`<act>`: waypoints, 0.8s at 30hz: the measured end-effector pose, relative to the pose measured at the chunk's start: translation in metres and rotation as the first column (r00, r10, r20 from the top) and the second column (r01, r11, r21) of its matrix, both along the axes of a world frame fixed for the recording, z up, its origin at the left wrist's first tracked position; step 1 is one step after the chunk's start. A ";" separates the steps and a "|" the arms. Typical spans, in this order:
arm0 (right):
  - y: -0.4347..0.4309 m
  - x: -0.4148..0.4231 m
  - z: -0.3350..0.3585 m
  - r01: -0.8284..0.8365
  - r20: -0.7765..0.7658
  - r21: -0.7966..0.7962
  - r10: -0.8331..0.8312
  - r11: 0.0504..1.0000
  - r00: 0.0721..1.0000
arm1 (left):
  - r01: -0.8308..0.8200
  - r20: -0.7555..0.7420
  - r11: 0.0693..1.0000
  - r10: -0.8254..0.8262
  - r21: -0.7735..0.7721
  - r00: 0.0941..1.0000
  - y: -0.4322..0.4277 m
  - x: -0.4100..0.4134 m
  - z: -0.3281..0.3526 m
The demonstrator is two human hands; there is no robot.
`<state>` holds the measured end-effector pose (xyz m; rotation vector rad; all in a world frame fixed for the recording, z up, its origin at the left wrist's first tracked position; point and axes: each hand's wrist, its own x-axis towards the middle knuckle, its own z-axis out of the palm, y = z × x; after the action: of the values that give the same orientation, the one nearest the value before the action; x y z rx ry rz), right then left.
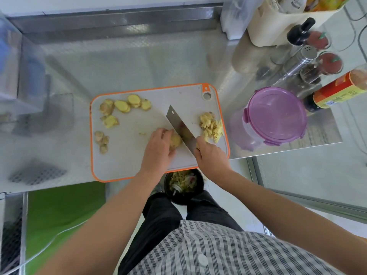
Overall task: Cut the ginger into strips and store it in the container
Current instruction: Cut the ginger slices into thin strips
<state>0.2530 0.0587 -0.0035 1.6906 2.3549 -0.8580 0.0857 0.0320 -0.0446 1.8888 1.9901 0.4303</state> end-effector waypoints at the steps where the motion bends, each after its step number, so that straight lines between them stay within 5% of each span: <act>1: -0.001 -0.001 0.001 0.003 0.011 -0.004 -0.003 1.000 1.000 | -0.034 0.009 0.999 0.034 -0.011 0.999 -0.002 0.000 0.000; 7: -0.006 -0.003 0.005 0.028 -0.054 -0.050 -0.030 0.998 0.998 | -0.102 0.074 0.992 0.107 -0.070 0.992 -0.001 0.005 0.003; 18: -0.004 0.004 0.003 0.071 -0.106 -0.049 -0.076 0.996 0.991 | 0.037 -0.035 0.993 -0.041 -0.116 0.999 0.014 -0.003 0.003; 24: -0.011 -0.003 0.002 0.035 -0.097 -0.051 -0.040 0.998 0.994 | -0.049 -0.082 0.992 0.040 -0.119 0.996 0.000 0.004 0.003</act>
<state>0.2505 0.0480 -0.0019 1.7159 2.3498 -1.0195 0.0899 0.0321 -0.0411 1.8164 2.0634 0.2440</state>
